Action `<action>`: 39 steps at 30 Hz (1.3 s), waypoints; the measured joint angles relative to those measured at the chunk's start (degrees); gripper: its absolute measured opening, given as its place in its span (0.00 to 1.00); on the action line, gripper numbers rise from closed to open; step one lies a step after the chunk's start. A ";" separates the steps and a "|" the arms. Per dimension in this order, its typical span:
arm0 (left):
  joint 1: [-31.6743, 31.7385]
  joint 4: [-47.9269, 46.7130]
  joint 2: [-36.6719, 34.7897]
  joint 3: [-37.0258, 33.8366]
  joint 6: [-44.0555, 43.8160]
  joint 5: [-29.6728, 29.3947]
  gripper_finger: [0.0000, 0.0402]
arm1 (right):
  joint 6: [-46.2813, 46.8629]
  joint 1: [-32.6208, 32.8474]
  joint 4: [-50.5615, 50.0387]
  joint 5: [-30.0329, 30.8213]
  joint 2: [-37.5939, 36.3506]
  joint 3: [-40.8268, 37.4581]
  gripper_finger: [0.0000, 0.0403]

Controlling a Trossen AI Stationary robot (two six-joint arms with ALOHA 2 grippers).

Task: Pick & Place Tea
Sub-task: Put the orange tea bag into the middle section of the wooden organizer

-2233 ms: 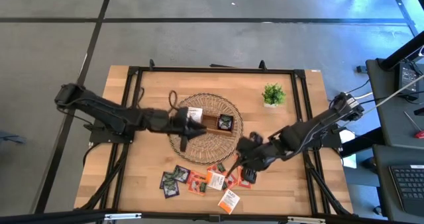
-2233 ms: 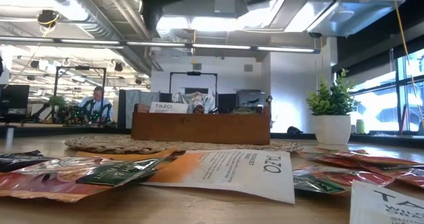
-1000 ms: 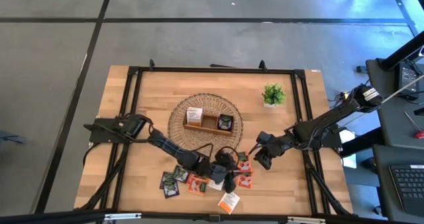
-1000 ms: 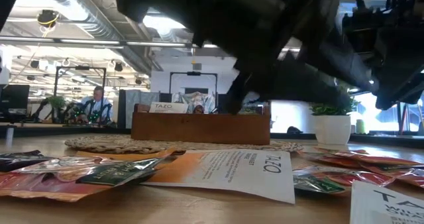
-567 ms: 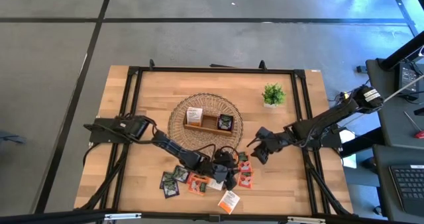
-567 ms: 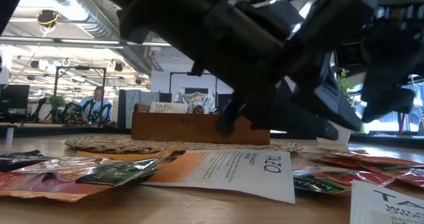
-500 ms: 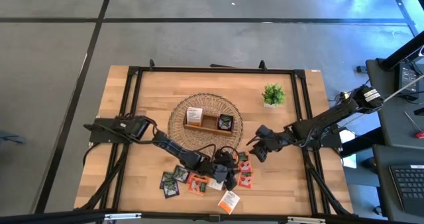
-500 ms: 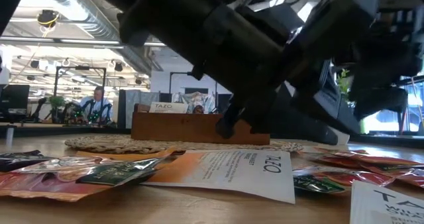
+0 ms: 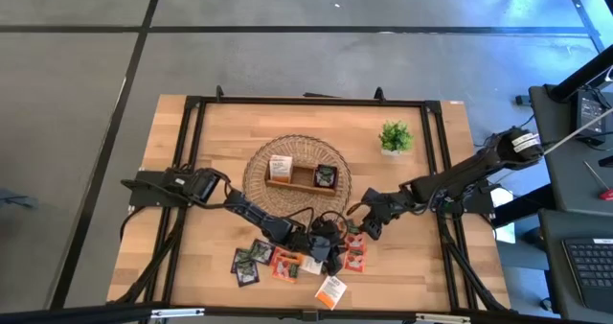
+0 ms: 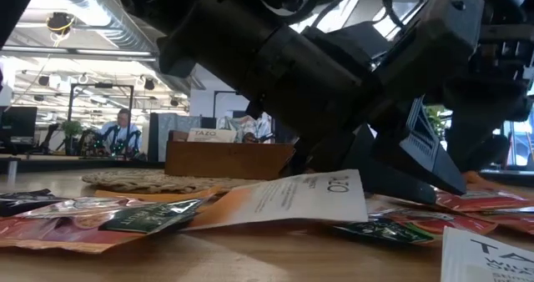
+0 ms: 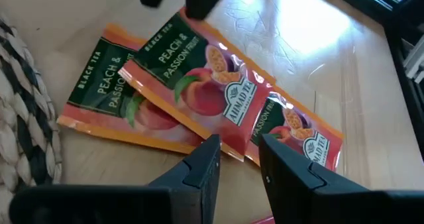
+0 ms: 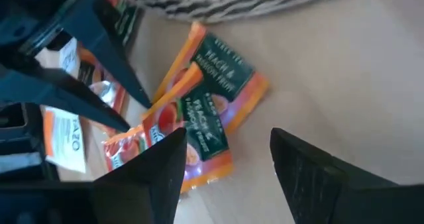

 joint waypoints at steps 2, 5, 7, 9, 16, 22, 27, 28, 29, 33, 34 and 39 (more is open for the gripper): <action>0.13 0.01 0.00 0.00 0.29 0.20 0.25 | -0.10 -0.62 1.35 -3.05 1.54 0.00 0.53; 0.14 -0.03 0.00 0.00 0.66 0.44 0.25 | 0.09 -1.33 1.99 -7.63 3.15 0.00 0.50; 0.14 -0.25 0.00 0.00 0.72 0.73 0.25 | 0.09 -1.39 2.04 -9.11 3.51 0.00 0.49; 0.14 -0.58 0.00 0.00 0.85 0.89 0.25 | 0.08 -1.39 2.32 -9.51 3.55 0.00 0.47; 0.14 -0.77 0.00 0.00 0.85 1.02 0.25 | 0.08 -1.39 4.32 -9.51 3.48 0.00 0.37; 0.14 -0.85 0.00 0.00 0.83 1.15 0.25 | 0.27 -1.37 5.77 -9.62 3.48 0.02 0.26; 0.16 -0.90 0.00 0.00 1.22 1.36 0.25 | 0.40 -1.37 5.68 -9.64 3.48 0.02 0.16; 0.08 -0.96 0.00 -0.02 1.62 1.43 0.25 | 0.37 -1.37 5.68 -9.64 3.48 0.02 0.14; -0.03 -0.97 0.02 -0.06 1.96 1.45 0.25 | 0.34 -1.37 5.66 -9.62 3.48 0.02 0.12; -0.04 -1.07 0.02 -0.07 2.21 1.90 0.24 | 0.32 -1.37 5.70 -9.56 3.48 0.02 0.03; -0.03 -1.12 -0.01 -0.07 2.55 2.18 0.25 | 0.30 -1.37 5.70 -9.57 3.48 0.02 0.02; 0.43 -4.50 -2.66 -0.33 4.86 7.35 0.25 | 0.45 -1.37 5.69 -10.83 2.87 0.02 0.02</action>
